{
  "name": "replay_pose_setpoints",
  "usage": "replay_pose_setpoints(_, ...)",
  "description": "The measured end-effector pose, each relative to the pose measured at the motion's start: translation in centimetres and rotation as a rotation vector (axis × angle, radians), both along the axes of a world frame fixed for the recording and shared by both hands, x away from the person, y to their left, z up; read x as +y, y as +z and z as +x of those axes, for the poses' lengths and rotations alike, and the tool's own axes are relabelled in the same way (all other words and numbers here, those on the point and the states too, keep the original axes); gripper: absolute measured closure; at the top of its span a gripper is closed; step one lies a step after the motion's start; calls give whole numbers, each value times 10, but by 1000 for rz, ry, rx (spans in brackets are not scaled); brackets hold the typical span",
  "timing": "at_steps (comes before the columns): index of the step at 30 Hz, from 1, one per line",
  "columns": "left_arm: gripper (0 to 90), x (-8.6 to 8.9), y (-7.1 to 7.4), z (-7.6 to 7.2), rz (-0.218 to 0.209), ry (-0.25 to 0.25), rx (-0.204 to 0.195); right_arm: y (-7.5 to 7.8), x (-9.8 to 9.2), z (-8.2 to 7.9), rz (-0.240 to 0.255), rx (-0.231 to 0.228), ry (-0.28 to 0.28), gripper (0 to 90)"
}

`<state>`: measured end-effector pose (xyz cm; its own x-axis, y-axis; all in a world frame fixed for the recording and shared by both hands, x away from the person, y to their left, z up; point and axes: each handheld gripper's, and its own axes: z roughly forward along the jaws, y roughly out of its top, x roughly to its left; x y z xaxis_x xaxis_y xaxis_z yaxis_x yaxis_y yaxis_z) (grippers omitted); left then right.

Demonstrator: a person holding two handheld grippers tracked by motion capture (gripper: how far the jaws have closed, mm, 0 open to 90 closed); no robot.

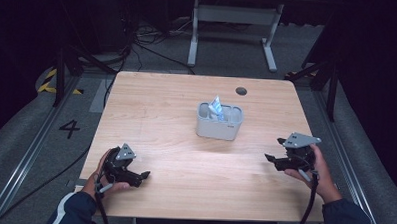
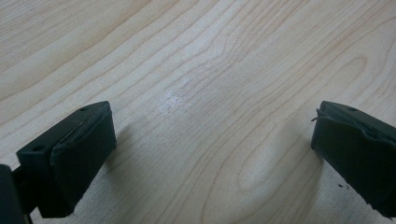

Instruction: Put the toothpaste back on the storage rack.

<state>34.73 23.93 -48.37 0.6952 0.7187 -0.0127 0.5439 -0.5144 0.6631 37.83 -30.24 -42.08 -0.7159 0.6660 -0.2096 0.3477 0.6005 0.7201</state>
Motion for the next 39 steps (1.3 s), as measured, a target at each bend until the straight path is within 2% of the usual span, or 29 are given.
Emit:
replay_pose_setpoints(3,3,0,0,0,1,-3,-1,-9,-10,-6,22,17,-19,265)
replay_pose_setpoints(6,2,0,0,0,1,-4,1,-23,-23,-12,68,34,-40,260)
replay_pose_setpoints(9,2,0,0,1,0,-4,0,-31,-29,-15,67,47,-48,253)
replay_pose_setpoints(13,2,0,0,0,1,-4,0,-50,-44,-24,94,103,-94,238)
replay_pose_setpoints(15,2,0,0,0,1,-4,0,-56,-50,-28,88,119,-102,222)
replay_pose_setpoints(16,2,0,0,0,1,-4,0,-59,-54,-30,96,126,-117,220)
replay_pose_setpoints(17,2,0,0,0,2,-4,0,-62,-59,-32,126,134,-130,216)
replay_pose_setpoints(19,3,0,0,0,3,-1,-1,-65,-67,-36,162,148,-145,212)
replay_pose_setpoints(20,3,0,0,0,2,0,-1,-66,-70,-39,169,139,-155,212)
replay_pose_setpoints(24,3,-1,0,-1,3,14,0,-66,-71,-41,168,139,-166,208)
replay_pose_setpoints(39,2,-1,0,0,3,16,2,-66,-71,-40,168,140,-167,195)
